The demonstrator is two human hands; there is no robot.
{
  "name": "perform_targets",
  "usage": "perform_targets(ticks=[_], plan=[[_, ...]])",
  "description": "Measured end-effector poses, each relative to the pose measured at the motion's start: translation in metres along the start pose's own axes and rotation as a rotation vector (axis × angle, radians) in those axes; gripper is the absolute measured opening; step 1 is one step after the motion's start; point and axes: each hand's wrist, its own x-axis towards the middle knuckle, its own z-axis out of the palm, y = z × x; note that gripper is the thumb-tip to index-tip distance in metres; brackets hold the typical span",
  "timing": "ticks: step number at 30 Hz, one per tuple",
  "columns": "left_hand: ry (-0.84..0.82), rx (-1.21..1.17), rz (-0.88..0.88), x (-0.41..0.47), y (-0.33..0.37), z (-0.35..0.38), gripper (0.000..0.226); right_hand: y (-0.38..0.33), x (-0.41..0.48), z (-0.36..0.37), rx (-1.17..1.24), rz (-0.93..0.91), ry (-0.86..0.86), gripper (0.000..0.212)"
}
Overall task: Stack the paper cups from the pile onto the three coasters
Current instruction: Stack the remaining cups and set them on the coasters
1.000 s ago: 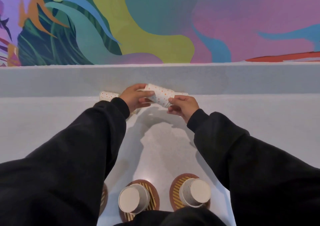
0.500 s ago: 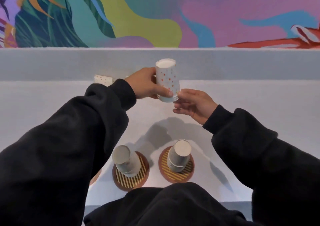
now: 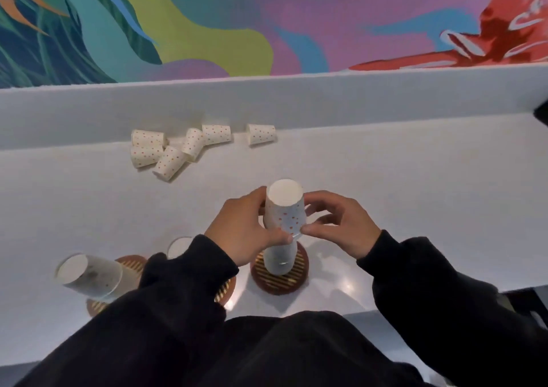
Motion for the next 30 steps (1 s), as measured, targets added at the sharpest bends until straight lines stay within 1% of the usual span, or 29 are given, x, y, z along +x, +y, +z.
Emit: perform_targets(ticks=[3,7,10,15,18,22,26,30], plan=[[0.038,-0.014,-0.029,-0.003,-0.017,0.018,0.073,0.020,-0.008,0.012,-0.043,0.027,0.027,0.041],[0.041,-0.010,-0.076,-0.001,-0.036,0.039,0.072,0.040,-0.012,0.026,-0.049,0.088,0.046,0.042],[0.038,0.027,-0.097,0.002,-0.048,0.051,0.070,0.052,-0.014,0.032,-0.059,0.131,0.046,0.041],[0.040,0.092,-0.123,0.003,-0.062,0.066,0.075,0.069,-0.015,0.038,-0.062,0.174,0.042,0.041],[0.040,0.097,-0.132,0.004,-0.067,0.072,0.079,0.073,-0.015,0.037,-0.054,0.189,0.038,0.047],[0.030,0.015,-0.148,0.002,-0.076,0.082,0.085,0.073,-0.015,0.041,-0.095,0.208,0.019,0.058],[0.040,-0.022,-0.152,0.003,-0.080,0.088,0.085,0.076,-0.013,0.045,-0.219,0.183,0.009,0.064],[0.020,-0.018,-0.148,0.005,-0.079,0.090,0.083,0.079,-0.010,0.046,-0.274,0.229,-0.030,0.076]])
